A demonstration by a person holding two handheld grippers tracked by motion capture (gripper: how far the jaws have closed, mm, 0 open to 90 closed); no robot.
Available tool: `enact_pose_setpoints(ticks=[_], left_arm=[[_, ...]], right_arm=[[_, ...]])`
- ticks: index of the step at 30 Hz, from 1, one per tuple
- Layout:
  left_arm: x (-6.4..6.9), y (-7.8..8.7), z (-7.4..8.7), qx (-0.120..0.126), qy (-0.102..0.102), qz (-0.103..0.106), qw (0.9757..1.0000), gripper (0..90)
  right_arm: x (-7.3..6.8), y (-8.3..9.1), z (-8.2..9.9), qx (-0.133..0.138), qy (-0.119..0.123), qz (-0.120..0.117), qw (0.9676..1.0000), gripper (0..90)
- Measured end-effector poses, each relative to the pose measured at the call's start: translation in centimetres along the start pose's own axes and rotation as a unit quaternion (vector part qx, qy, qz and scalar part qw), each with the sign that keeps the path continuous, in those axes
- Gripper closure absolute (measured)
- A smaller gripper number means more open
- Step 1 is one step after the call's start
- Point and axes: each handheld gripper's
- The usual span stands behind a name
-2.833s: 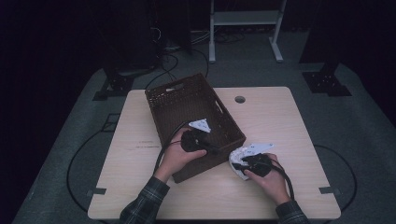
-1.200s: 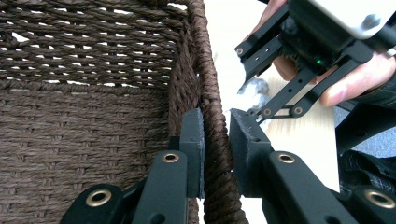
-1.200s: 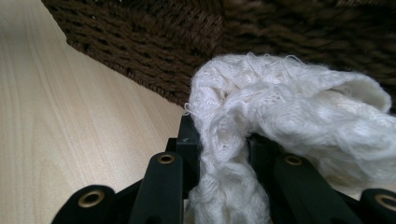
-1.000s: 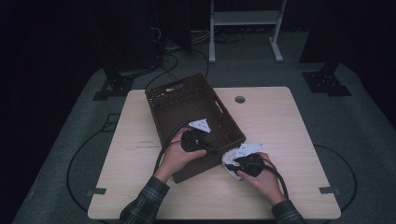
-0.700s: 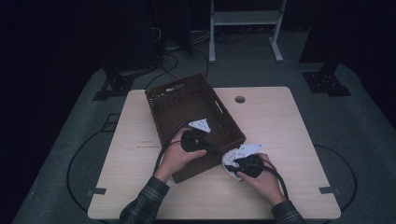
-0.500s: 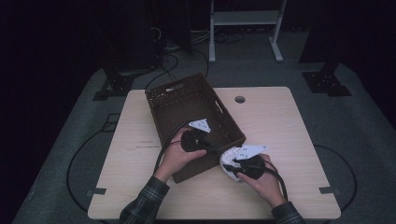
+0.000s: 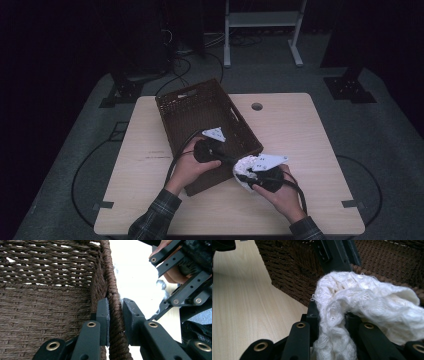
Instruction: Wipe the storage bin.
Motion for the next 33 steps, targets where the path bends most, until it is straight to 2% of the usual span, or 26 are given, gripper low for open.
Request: enact_pose_setpoints(ticks=[9, 14, 24, 33], left_arm=[[0.0, 0.0, 0.0, -0.001, 0.000, 0.000, 1.0000, 75.5], [0.0, 0.0, 0.0, 0.000, 0.000, 0.000, 1.0000, 75.5], [0.1, 0.0, 0.0, 0.000, 0.005, 0.000, 1.0000, 75.5], [0.1, 0.0, 0.0, -0.001, 0.002, 0.000, 1.0000, 75.5]], right_arm=[[0.3, -1.2, 0.4, -0.018, 0.003, -0.004, 0.9998, 71.9], [0.2, -2.3, 0.7, -0.039, 0.009, -0.005, 0.9992, 71.9], [0.4, -3.7, 1.5, -0.063, 0.004, -0.013, 0.9979, 71.9], [0.5, -3.9, 1.7, -0.065, 0.000, -0.017, 0.9978, 72.0]])
Point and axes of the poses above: each handheld gripper's, and its own axes: y roughly backward along the jaws, z roughly out of its underside, x roughly to its right, and after that the axes turned 2 degrees about z, right-handed
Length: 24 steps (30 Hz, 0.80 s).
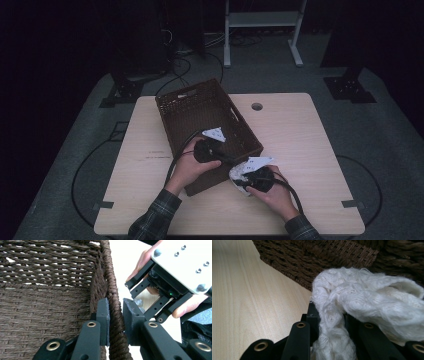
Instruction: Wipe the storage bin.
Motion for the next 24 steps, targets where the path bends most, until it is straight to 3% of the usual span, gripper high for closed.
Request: enact_pose_setpoints(ticks=[9, 20, 24], left_arm=[[0.0, 0.0, 0.0, 0.000, -0.002, 0.000, 1.0000, 75.5], [-0.1, 0.0, 0.0, -0.002, -0.003, 0.001, 1.0000, 75.6], [-0.1, 0.0, 0.0, -0.001, -0.004, 0.001, 1.0000, 75.7]], right_arm=[[-1.0, 0.3, -0.4, 0.005, 0.010, -0.008, 0.9999, 72.1], [-2.6, 1.9, -2.1, 0.056, 0.022, -0.024, 0.9979, 72.1], [-2.7, 2.0, -2.5, 0.060, 0.026, -0.022, 0.9976, 72.1]])
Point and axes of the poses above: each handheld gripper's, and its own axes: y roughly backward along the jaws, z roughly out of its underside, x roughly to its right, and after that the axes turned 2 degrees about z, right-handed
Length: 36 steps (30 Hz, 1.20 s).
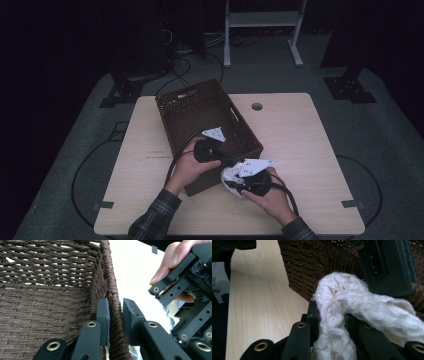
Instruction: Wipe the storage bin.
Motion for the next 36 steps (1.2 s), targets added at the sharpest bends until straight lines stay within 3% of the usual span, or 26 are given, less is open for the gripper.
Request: enact_pose_setpoints(ticks=[9, 17, 23, 31, 36], left_arm=[[0.0, 0.0, 0.0, 0.000, 0.000, -0.001, 1.0000, 75.6], [0.1, -0.1, 0.0, 0.002, 0.002, -0.001, 1.0000, 75.7], [0.1, -0.1, 0.0, 0.003, 0.002, -0.001, 1.0000, 75.6], [0.0, 0.0, 0.0, -0.004, -0.004, -0.001, 1.0000, 75.6], [0.1, -0.1, 0.0, 0.002, 0.002, 0.000, 1.0000, 75.5]], right_arm=[[0.5, -1.1, 0.5, -0.019, -0.002, -0.009, 0.9998, 72.2], [0.6, -2.6, 1.5, -0.060, -0.004, -0.010, 0.9981, 72.1], [0.6, -2.8, 1.7, -0.067, -0.003, -0.008, 0.9977, 72.0], [-0.1, -1.9, 0.9, -0.041, 0.003, -0.012, 0.9991, 72.0], [-0.6, -1.1, 0.2, -0.016, 0.004, -0.020, 0.9997, 72.0]])
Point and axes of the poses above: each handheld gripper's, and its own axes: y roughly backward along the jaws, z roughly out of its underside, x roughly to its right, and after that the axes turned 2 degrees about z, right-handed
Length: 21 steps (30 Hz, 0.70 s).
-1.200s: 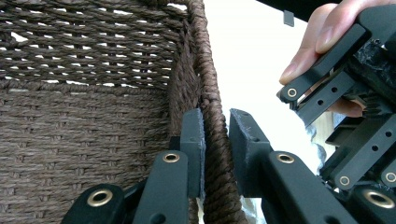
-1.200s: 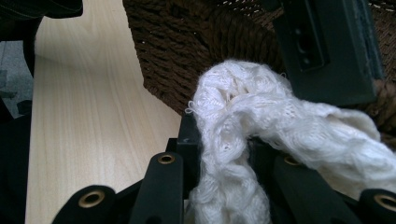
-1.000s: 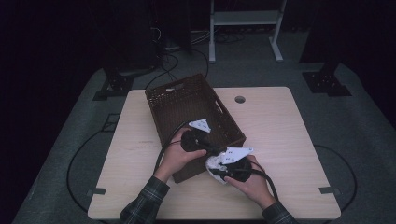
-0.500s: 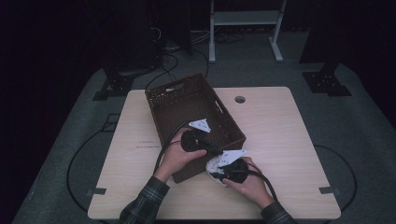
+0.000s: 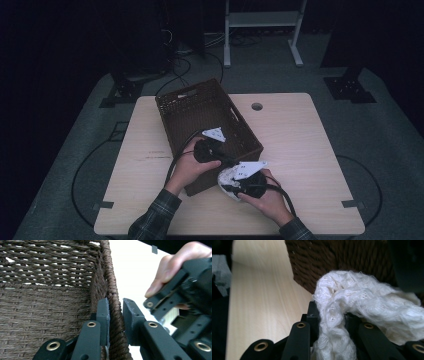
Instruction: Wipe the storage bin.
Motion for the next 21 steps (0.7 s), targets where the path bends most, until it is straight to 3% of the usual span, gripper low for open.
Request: enact_pose_setpoints(ticks=[4, 12, 21], left_arm=[[0.0, 0.0, 0.0, -0.001, 0.000, 0.001, 1.0000, 75.6], [-0.1, 0.0, 0.0, -0.002, 0.000, 0.002, 1.0000, 75.5], [-0.1, 0.0, 0.0, -0.001, 0.000, 0.002, 1.0000, 75.5]], right_arm=[[-0.5, 0.8, -0.7, 0.021, 0.001, -0.006, 0.9998, 72.0], [-1.0, 1.5, -1.7, 0.038, 0.013, -0.002, 0.9992, 72.1], [-0.9, 1.1, -2.3, 0.037, 0.017, -0.007, 0.9991, 72.2]])
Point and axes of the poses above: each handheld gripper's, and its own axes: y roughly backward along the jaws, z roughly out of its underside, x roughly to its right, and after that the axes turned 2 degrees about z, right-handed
